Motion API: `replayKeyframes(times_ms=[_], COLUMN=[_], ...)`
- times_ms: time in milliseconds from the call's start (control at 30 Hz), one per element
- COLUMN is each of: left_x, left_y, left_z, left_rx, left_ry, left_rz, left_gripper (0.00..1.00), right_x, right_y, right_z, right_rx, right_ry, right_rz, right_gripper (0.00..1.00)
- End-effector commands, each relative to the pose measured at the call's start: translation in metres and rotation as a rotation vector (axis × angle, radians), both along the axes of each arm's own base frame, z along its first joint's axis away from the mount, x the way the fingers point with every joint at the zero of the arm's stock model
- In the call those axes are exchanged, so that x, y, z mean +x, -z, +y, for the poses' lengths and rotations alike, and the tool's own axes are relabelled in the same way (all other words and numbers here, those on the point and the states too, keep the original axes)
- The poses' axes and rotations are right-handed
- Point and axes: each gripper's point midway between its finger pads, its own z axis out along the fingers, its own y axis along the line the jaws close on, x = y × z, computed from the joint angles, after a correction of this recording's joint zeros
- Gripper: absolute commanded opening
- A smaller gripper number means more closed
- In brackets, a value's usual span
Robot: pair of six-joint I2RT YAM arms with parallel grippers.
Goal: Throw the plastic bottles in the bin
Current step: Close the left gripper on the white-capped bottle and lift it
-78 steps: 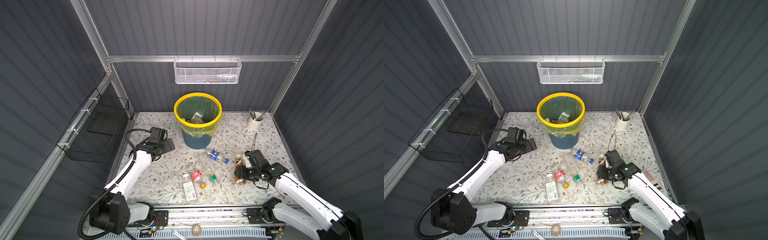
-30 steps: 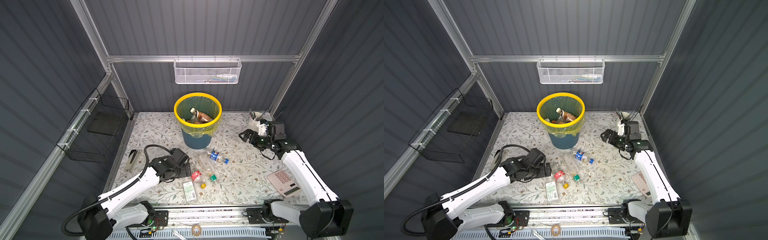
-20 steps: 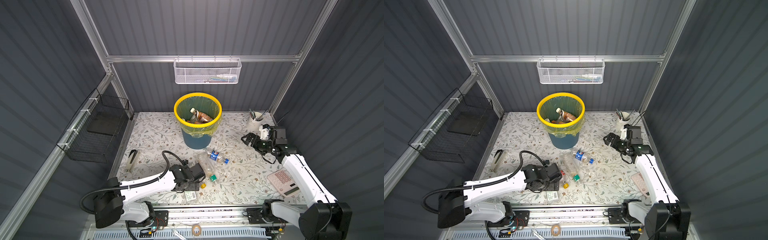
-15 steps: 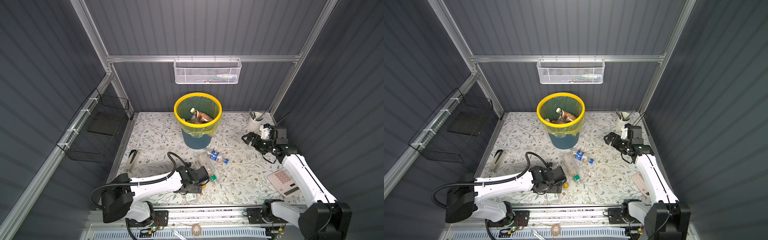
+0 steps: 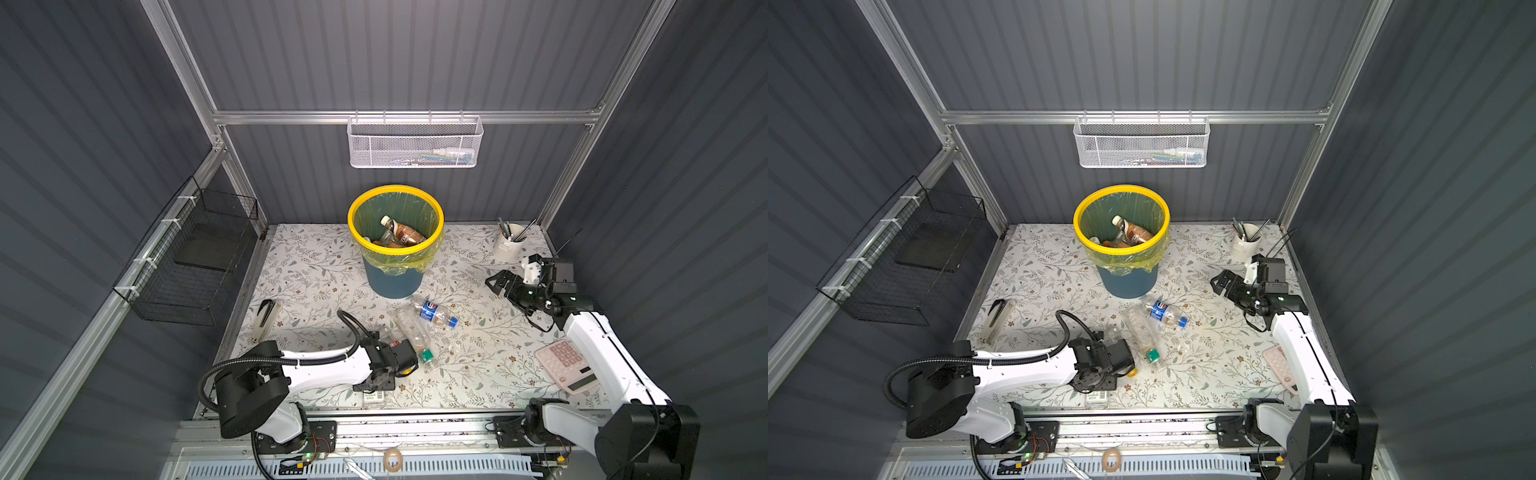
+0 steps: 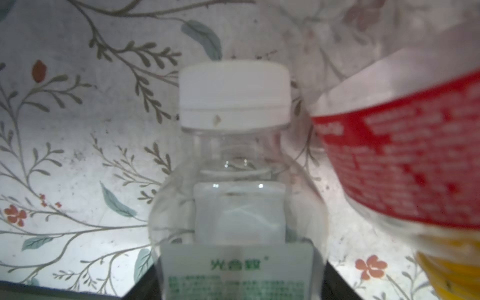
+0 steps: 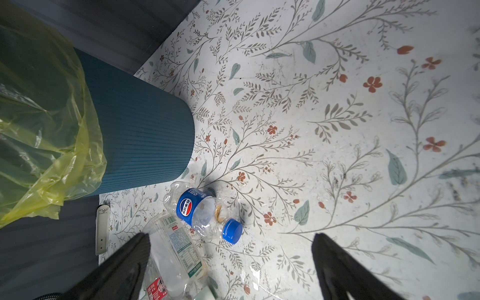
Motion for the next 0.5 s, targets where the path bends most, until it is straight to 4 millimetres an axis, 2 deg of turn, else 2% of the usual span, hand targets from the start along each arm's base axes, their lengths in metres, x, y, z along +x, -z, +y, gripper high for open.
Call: replayKeyframes(times_ms=[0,100,200,300,467], left_x=[0.008,0.023,0.048,0.074,0.095], left_y=[-0.013,-0.032,-0.070,-0.131,-0.222], left_z=[0.023,0.047,0.070,0.088,0.112], left_rx=[-0.011,-0.047,-0.077,-0.060,0.044], left_ry=[-0.087,-0.173,-0.241,-0.257,-0.240], left_rz=[-0.066,-0.134,-0.258,-0.453,-0.675], left_gripper=[0.62,0.58,0.54,0.54,0.55], right_x=[-0.002,-0.002,-0.002,-0.002,-0.001], right_y=[-0.001,0.001,0.001,0.000,-0.002], right_z=[-0.004,-0.004,-0.005,-0.006,-0.006], right_rx=[-0.002,0.006,0.011,0.015,0.023], right_ry=[0.012,0.019,0.025,0.032,0.038], right_rz=[-0.010,-0.005,-0.002,-0.003,-0.001], right_gripper=[0.99,0.99,0.99,0.99,0.99])
